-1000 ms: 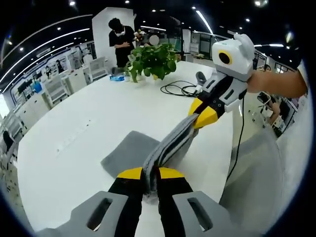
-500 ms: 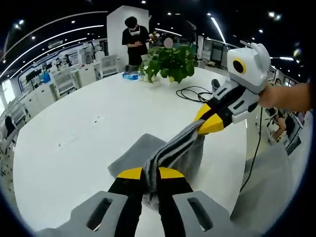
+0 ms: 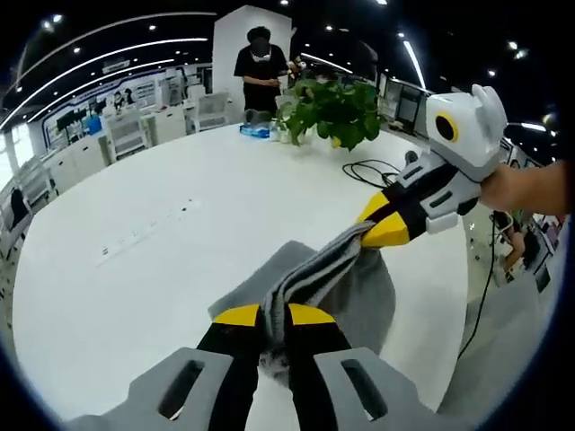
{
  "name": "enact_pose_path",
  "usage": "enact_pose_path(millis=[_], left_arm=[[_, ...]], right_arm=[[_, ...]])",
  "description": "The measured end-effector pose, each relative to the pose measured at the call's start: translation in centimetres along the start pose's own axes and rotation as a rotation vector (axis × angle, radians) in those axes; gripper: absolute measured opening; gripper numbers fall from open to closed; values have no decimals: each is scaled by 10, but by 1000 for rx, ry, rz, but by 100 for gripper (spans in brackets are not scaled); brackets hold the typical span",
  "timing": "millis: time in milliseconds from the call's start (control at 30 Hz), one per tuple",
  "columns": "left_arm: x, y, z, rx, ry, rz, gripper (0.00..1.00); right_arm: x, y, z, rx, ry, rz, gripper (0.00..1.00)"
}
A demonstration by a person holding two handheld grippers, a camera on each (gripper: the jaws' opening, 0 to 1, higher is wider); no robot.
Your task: Fold the towel on the table until its edges align and the towel forms a compact rectangular stack.
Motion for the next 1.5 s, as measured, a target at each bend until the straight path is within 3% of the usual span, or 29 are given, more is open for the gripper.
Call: enact_pose_path(millis=[467,600,733,833,967,1133,1233,1300,1367,1433,1500], left_arm=[[-19,21,44,-45,-10,29,11],[-25,26,54,-92,-21,51,15],[-30,22,46,-71,-43,56,19],[-34,20,39,-47,-52,58,19],[-35,16,27,-14,-70,67,19],[-19,17,17,41,-42,43,18],[-10,27,19,8,-20,55,18],[-4,33,19,-1,-10,56,18],[1,36,20,-8,-9,64,18],[6,39,19,-6,-7,69,18],[12,43,19,-9,-11,83,18]], right_arm=[[22,21,44,-74,26,-27,6],[23,24,52,-86,13,-80,7],[23,20,45,-73,9,-110,9],[27,13,35,5,55,-95,12],[29,14,21,25,76,-73,1],[20,14,15,57,57,-83,0],[9,13,18,82,-3,-107,0],[8,21,26,24,-16,-138,0],[13,28,33,-8,22,-156,0],[21,39,38,-64,41,-120,0],[25,44,43,-59,43,-98,0]])
Point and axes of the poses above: the point that each gripper's makers call its tool centre point, and the gripper's own axes: z roughly forward along the fingers, x roughly to its right, y roughly out of its underside, the point moved 8 cm from there along -z, roughly backward along the fingers, and after that the axes turned 4 degrees about y, right-handed, at the moved point
